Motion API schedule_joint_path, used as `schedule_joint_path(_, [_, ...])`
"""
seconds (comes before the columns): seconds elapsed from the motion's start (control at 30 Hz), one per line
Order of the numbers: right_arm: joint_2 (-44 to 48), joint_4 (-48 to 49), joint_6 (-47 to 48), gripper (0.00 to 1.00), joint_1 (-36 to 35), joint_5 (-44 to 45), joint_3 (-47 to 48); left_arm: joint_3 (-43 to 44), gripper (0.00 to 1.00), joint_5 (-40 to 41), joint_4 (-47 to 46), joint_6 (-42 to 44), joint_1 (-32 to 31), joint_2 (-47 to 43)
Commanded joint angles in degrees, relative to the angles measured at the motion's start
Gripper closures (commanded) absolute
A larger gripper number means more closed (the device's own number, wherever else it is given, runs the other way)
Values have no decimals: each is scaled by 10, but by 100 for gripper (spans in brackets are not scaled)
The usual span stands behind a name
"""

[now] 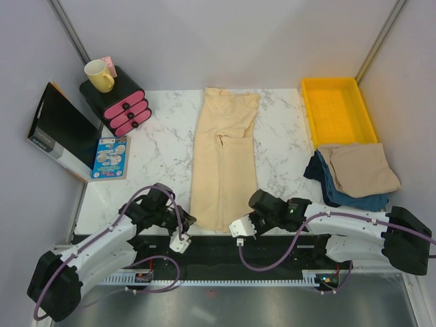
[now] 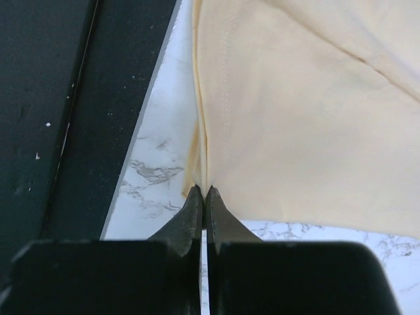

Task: Fold and stack the t-shirts
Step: Grab the bottom of the folded rectangular tshirt with both arms, then fold the folded rectangular tshirt in 1/3 of the way

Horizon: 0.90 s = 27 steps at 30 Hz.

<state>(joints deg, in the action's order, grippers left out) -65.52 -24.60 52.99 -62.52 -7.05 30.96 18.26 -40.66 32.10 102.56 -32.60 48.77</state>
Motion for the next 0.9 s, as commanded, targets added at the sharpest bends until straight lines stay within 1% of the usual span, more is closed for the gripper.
schedule_joint_path(0.0, [12,-76,-26,100,-2,-11,74,45,98,-25,54,-49,0,-53])
schedule_joint_path(0.13, [23,-132,-32,100,-3,-21,115,63,98,-43,106,-49,0,-117])
schedule_joint_path(0.27, [29,-186,-44,100,-3,-21,171,84,98,-56,137,-49,0,-150])
schedule_joint_path(0.43, [36,-215,-41,100,-3,19,210,127,98,-43,135,-58,0,-142])
schedule_joint_path(0.57, [26,-214,-11,100,-1,64,226,157,98,-29,89,-87,-1,-105])
schedule_joint_path(0.67, [17,-222,-15,100,-1,46,251,180,98,-48,89,-88,0,-91])
schedule_joint_path(0.73, [13,-236,-23,100,-1,15,265,178,98,-66,89,-76,0,-108])
schedule_joint_path(0.87, [9,-263,-33,100,-2,-12,289,169,98,-93,103,-69,0,-143])
